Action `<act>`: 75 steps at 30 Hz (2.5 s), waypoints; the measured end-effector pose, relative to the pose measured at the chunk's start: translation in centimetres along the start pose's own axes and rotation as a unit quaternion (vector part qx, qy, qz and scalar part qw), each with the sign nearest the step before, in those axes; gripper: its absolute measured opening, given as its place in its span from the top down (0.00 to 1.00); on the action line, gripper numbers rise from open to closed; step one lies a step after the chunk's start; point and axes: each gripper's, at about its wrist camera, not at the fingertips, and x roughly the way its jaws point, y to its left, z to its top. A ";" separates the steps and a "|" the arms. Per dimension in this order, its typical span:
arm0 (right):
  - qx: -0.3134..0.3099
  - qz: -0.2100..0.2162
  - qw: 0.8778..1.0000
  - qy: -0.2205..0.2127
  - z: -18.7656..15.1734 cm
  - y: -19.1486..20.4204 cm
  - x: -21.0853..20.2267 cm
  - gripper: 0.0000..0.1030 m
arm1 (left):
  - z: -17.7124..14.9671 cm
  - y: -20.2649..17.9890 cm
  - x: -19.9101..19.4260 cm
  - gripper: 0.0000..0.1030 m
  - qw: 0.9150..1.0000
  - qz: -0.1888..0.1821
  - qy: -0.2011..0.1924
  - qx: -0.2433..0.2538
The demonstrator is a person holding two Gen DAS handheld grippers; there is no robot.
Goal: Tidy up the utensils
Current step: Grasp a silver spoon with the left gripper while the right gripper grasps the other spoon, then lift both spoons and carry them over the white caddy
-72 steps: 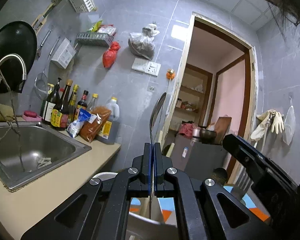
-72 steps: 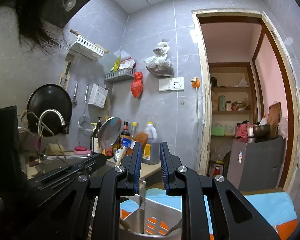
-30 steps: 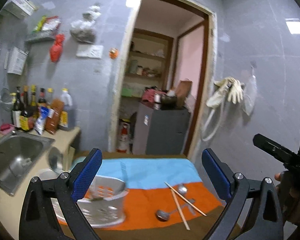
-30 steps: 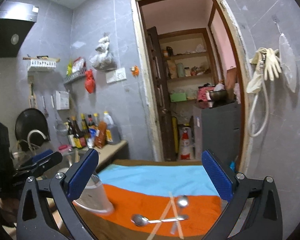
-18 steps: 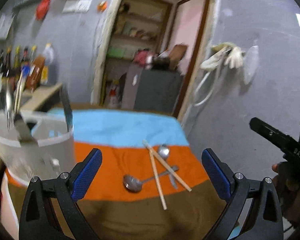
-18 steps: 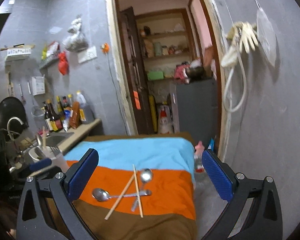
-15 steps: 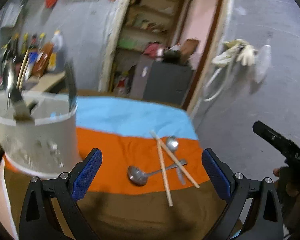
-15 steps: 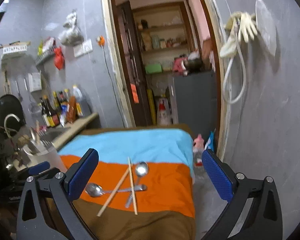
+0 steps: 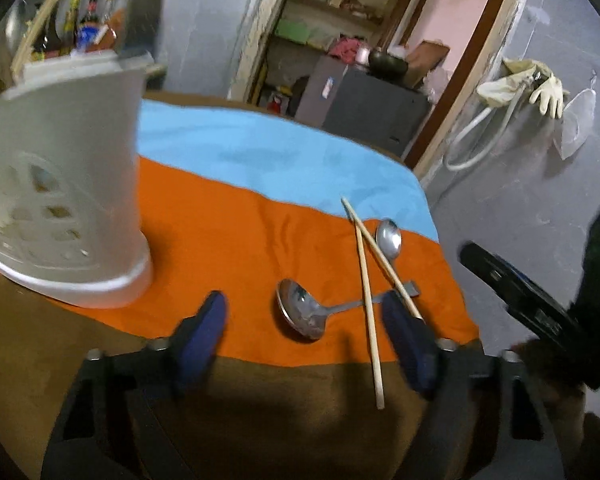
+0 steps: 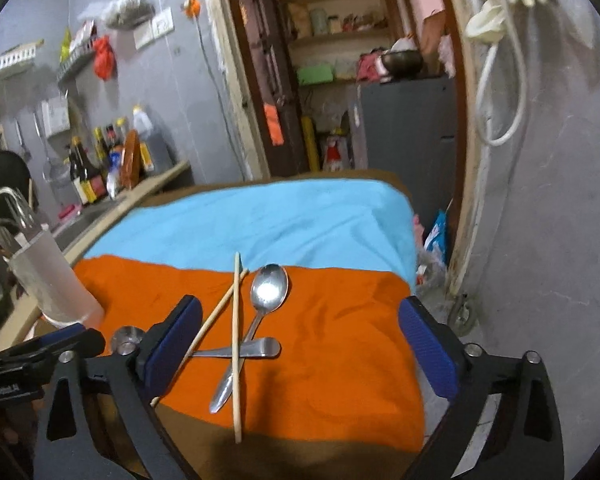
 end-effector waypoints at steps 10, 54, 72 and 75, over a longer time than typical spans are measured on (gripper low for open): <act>-0.030 0.006 0.993 0.114 1.4 1.5 7.4 0.44 | 0.1 1.4 1.3 0.91 0.997 -0.005 0.047 -0.055; -0.085 0.043 0.990 -0.108 3.5 8.1 -1.8 0.68 | 3.9 -1.9 -9.9 0.98 0.979 0.119 -0.128 0.103; -0.098 0.082 0.962 -0.243 8.6 16.4 -10.1 0.68 | 8.3 0.9 -20.4 0.98 0.969 0.114 -0.184 0.117; -0.099 0.094 0.957 -0.257 9.4 18.2 -10.6 0.68 | 9.0 1.7 -22.6 0.98 0.966 0.120 -0.195 0.123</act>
